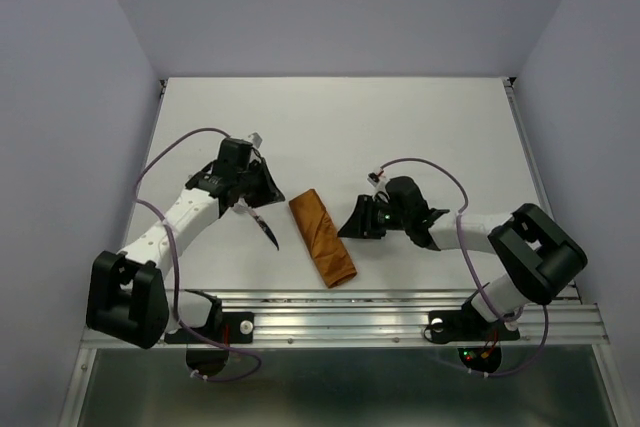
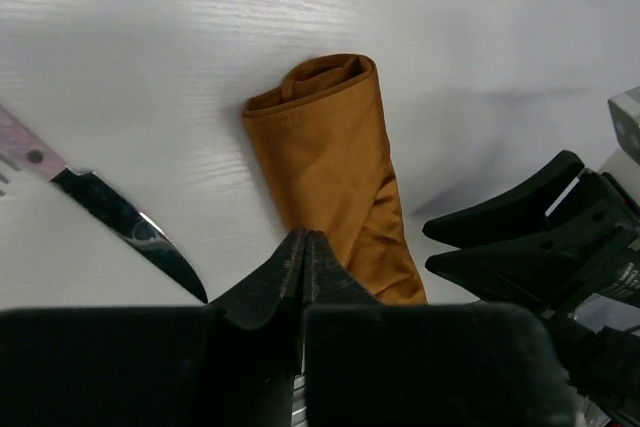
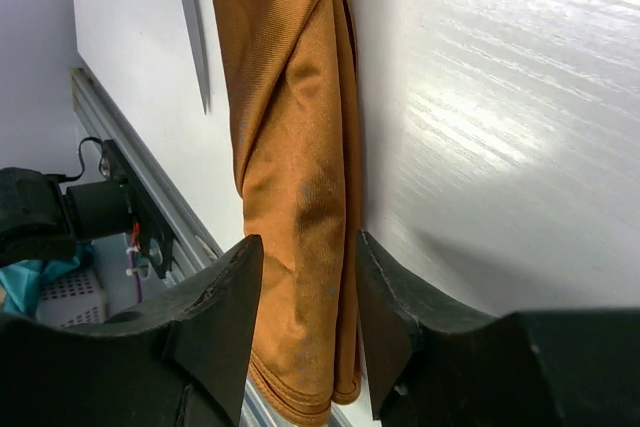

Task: Fold the napkin into a case and place the utensils inside
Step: Turn over the smaller rectangle-folded napkin at the center of the board, then move the smaller rectangle-folded napkin to the center of the board.

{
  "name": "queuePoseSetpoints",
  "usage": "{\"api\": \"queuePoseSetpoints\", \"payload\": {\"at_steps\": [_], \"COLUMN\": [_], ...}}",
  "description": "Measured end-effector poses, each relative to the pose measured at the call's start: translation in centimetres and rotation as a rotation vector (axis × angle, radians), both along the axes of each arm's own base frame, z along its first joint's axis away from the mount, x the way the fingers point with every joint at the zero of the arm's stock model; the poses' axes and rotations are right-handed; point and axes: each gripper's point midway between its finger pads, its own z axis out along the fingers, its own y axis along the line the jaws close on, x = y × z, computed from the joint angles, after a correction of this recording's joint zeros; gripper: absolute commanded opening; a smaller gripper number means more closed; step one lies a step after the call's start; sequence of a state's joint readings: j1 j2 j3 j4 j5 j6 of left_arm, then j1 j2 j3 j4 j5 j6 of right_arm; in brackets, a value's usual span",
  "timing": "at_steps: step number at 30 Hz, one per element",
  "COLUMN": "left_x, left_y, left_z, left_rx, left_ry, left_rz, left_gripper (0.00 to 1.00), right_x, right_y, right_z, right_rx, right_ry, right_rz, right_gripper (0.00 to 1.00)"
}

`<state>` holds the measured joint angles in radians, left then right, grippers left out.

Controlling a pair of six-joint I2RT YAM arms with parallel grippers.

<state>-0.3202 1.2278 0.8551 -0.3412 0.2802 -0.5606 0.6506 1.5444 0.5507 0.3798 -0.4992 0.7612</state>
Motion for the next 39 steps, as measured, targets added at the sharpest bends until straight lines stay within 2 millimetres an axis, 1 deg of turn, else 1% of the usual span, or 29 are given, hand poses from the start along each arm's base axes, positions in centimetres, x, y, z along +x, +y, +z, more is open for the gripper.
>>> {"api": "queuePoseSetpoints", "payload": {"at_steps": [2, 3, 6, 7, 9, 10, 11, 13, 14, 15, 18, 19, 20, 21, 22, 23, 26, 29, 32, 35, 39], "left_x": [-0.2, -0.2, -0.4, -0.4, -0.2, -0.1, 0.1, 0.4, 0.7, 0.9, 1.2, 1.4, 1.4, 1.4, 1.4, 1.5, 1.7, 2.1, 2.7, 3.4, 5.1], "left_y": [-1.3, -2.2, -3.6, -3.9, -4.3, -4.4, -4.5, -4.7, -4.8, -4.9, -4.9, -5.0, -5.0, -5.0, -5.0, -5.0, -5.1, -5.2, -5.4, -5.6, -5.9], "left_z": [-1.0, -1.7, -3.1, -3.5, -4.2, -4.4, -4.7, -5.2, -5.4, -5.8, -6.9, -7.6, -7.8, -8.5, -8.8, -9.2, -9.9, -9.8, -9.2, -8.5, -6.6], "left_rx": [-0.006, -0.01, -0.017, -0.019, -0.02, -0.02, -0.019, -0.017, -0.016, -0.013, -0.004, -0.001, 0.001, 0.007, 0.01, 0.014, 0.022, 0.024, 0.021, 0.022, 0.034], "left_ry": [0.026, 0.041, 0.074, 0.084, 0.094, 0.097, 0.1, 0.105, 0.104, 0.107, 0.124, 0.133, 0.137, 0.151, 0.157, 0.166, 0.179, 0.172, 0.154, 0.133, 0.091], "left_rz": [-0.04, -0.065, -0.106, -0.118, -0.127, -0.128, -0.129, -0.129, -0.129, -0.128, -0.126, -0.126, -0.127, -0.127, -0.128, -0.128, -0.131, -0.13, -0.129, -0.128, -0.125], "left_gripper": [0.0, 0.0, 0.0, 0.0, 0.0, 0.0, 0.0, 0.0, 0.0, 0.0, 0.0, 0.0, 0.0, 0.0, 0.0, 0.0, 0.0, 0.0, 0.0, 0.01, 0.03], "right_x": [0.1, 0.0, -0.1, -0.2, -0.5, -0.6, -0.8, -1.8, -2.7, -3.2, -6.0, -7.0, -7.9, -8.5, -8.7, -8.8, -8.4, -7.9, -7.4, -6.5, -3.6], "right_y": [-0.4, -0.6, -1.6, -2.0, -3.0, -3.4, -3.7, -3.4, -2.8, -2.4, -0.3, 0.3, 0.7, 1.0, 1.2, 1.3, 0.7, -0.1, -0.7, -1.2, -3.0], "right_z": [0.4, 0.6, 1.1, 1.2, 1.3, 1.6, 1.8, 2.8, 3.4, 3.7, 4.7, 4.7, 4.5, 4.2, 3.8, 2.9, -0.1, -2.1, -3.2, -3.5, -3.5], "right_rx": [-0.009, -0.018, -0.06, -0.081, -0.131, -0.155, -0.18, -0.213, -0.229, -0.242, -0.27, -0.273, -0.283, -0.291, -0.304, -0.328, -0.417, -0.489, -0.529, -0.534, -0.54], "right_ry": [-0.019, -0.025, -0.058, -0.068, -0.076, -0.084, -0.091, -0.12, -0.135, -0.149, -0.173, -0.17, -0.164, -0.155, -0.142, -0.117, -0.058, -0.037, -0.034, -0.03, -0.033], "right_rz": [-0.008, -0.008, -0.015, -0.02, -0.033, -0.042, -0.048, -0.033, -0.009, 0.004, 0.065, 0.086, 0.098, 0.107, 0.101, 0.087, 0.033, -0.011, -0.036, -0.064, -0.148], "right_gripper": [0.48, 0.48, 0.43, 0.35, 0.27, 0.2, 0.17, 0.12, 0.08, 0.07, 0.06, 0.05, 0.04, 0.04, 0.04, 0.03, 0.03, 0.03, 0.02, 0.01, 0.02]}}
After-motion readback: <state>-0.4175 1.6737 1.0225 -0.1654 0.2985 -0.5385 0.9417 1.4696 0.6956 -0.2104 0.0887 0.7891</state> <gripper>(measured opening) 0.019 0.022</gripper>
